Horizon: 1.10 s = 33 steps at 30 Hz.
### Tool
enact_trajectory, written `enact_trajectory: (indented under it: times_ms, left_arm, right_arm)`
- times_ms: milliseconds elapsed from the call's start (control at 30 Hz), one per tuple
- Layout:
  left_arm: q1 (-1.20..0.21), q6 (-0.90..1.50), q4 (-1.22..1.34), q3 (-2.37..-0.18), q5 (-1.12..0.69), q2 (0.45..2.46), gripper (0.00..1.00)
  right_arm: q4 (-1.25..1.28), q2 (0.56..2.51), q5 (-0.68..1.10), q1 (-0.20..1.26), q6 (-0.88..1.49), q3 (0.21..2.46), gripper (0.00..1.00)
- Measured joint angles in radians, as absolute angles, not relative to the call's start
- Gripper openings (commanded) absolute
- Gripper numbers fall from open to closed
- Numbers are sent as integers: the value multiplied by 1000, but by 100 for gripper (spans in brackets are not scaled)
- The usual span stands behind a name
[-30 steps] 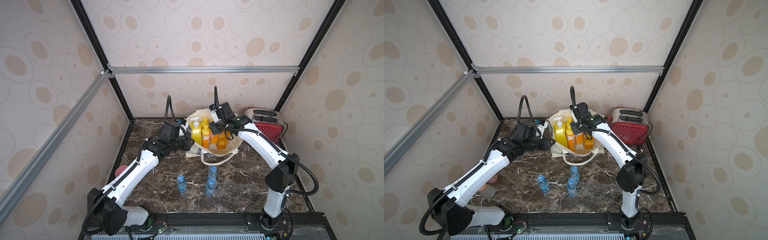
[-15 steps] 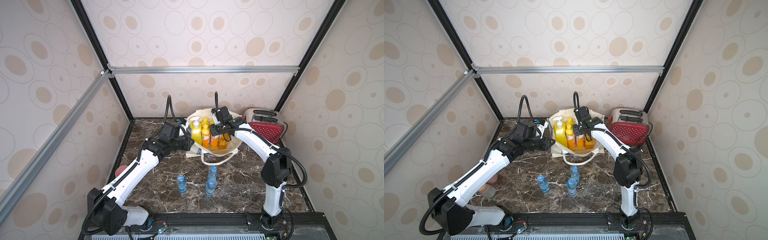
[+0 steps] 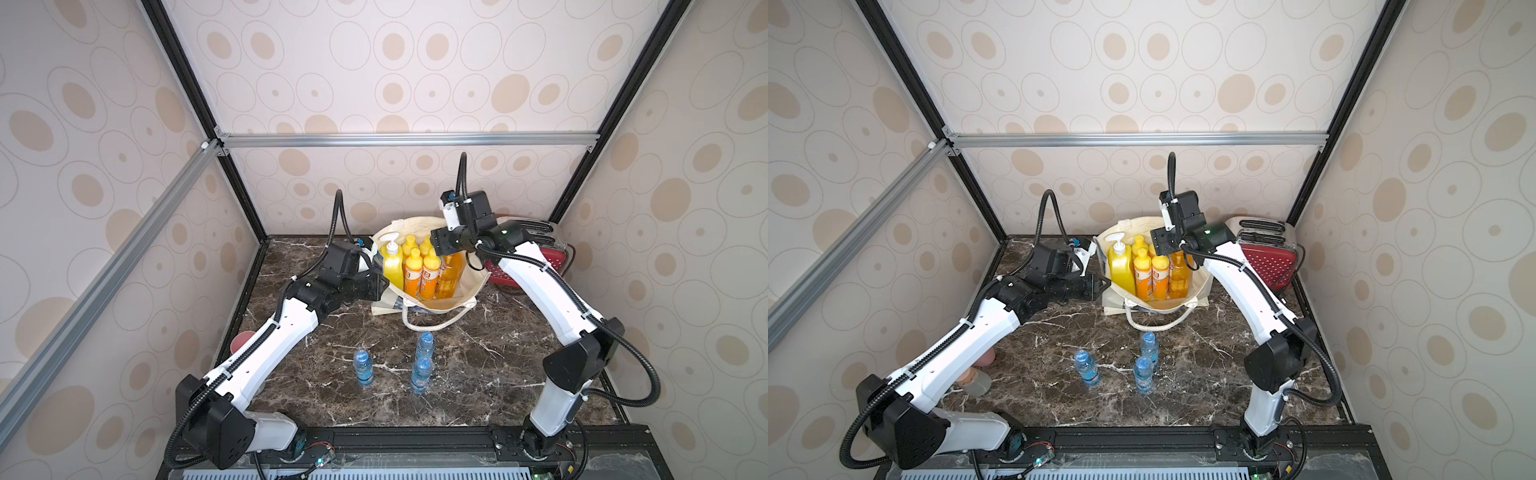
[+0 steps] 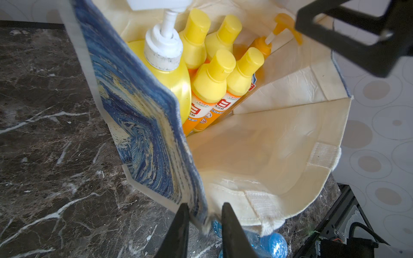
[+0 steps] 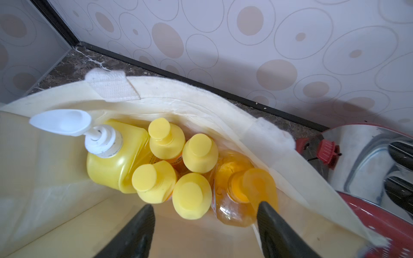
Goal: Pack dish soap into the shopping bag
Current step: Adjust the shopping bag at the center of the board.
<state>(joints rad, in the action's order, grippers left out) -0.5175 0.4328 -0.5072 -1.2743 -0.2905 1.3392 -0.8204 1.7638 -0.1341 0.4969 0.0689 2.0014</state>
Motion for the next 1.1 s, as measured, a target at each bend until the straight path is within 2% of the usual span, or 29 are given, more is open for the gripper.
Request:
enact_trajectory:
  times_ms: [233,300,333,433,467,533,667,833,967,1100]
  left_arm:
    - [-517,434,-513,-1285,-290,1339,18]
    - [-517,434,-513,-1288,-291,1341,19]
    - [-517,434,-515,-1291,-290,1341,25]
    - [-517,429,-527,-1309,-286,1343,52]
    - [-517,430,-542,-1320,-280,1343,57]
    - [-517,423,-578,-1365,-252,1347,61]
    - [-512,418,-625,-1475,-197,1361,61]
    - [-501,418,-645,-1591,-162,1431,61]
    - [-500,417,-655,-1611,-160,1522,54]
    - [-500,410,-684,-1611,-168,1597,33]
  right_arm:
    - [-928,1702,-139,493,88,1972,58]
    - [-952,1701,-152,488,99,1935,57]
    - [-962,1701,-162,485,101,1911,58]
    - [-988,1697,-182,476,104,1867,62]
    - [-996,1694,-185,475,104,1866,64]
    - [-1005,1670,-195,472,95,1866,67]
    - [-1018,1597,-252,471,64,1872,74]
    - [-1036,1573,-331,446,32,1880,73]
    - [-1033,1613,-326,418,16,1858,59]
    - [-1037,1672,-284,395,8,1856,39]
